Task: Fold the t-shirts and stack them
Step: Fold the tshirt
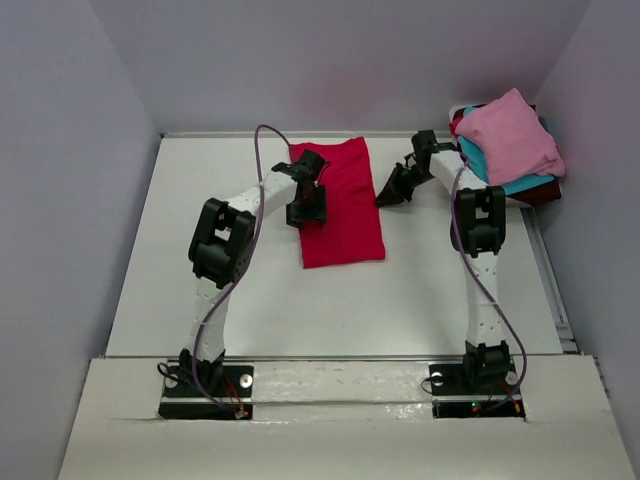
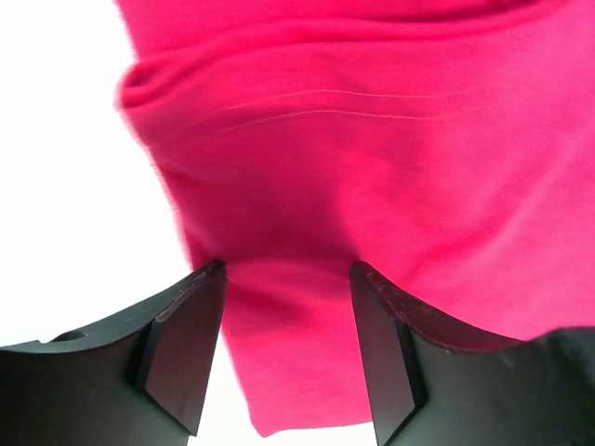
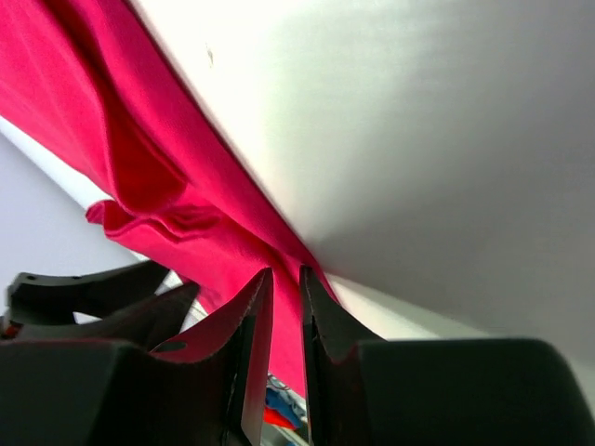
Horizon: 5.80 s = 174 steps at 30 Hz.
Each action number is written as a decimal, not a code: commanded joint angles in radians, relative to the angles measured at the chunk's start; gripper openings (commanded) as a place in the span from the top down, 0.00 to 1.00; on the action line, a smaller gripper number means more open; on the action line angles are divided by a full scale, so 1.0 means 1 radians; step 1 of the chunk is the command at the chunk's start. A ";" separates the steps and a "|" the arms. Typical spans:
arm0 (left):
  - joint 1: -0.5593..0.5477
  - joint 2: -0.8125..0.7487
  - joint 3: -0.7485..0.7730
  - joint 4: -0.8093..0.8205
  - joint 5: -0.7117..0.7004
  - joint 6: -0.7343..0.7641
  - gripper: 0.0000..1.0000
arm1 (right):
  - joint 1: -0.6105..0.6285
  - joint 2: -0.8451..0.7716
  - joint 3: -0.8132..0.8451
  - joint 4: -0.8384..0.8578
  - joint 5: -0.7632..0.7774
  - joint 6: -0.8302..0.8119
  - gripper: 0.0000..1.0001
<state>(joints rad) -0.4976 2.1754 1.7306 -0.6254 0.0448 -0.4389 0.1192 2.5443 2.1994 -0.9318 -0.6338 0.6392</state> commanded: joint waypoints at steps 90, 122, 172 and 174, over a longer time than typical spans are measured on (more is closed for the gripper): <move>0.045 -0.502 -0.968 0.451 0.222 -0.291 0.15 | 0.002 -0.490 -1.106 0.590 -0.152 0.011 0.73; -0.025 -0.434 -1.083 0.627 0.267 -0.400 0.17 | 0.002 -0.466 -1.006 0.504 -0.153 -0.019 0.81; 0.106 -0.375 -1.088 0.616 0.293 -0.287 0.39 | 0.002 -0.476 -1.006 0.507 -0.158 -0.013 0.81; 0.106 -0.355 -1.069 0.618 0.302 -0.287 0.39 | 0.002 -0.476 -1.007 0.507 -0.159 -0.013 0.81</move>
<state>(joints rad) -0.3897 1.6989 0.7212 0.2329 0.4969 -0.7971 0.1192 2.0556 1.2018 -0.4000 -0.8261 0.6060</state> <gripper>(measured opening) 0.610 0.194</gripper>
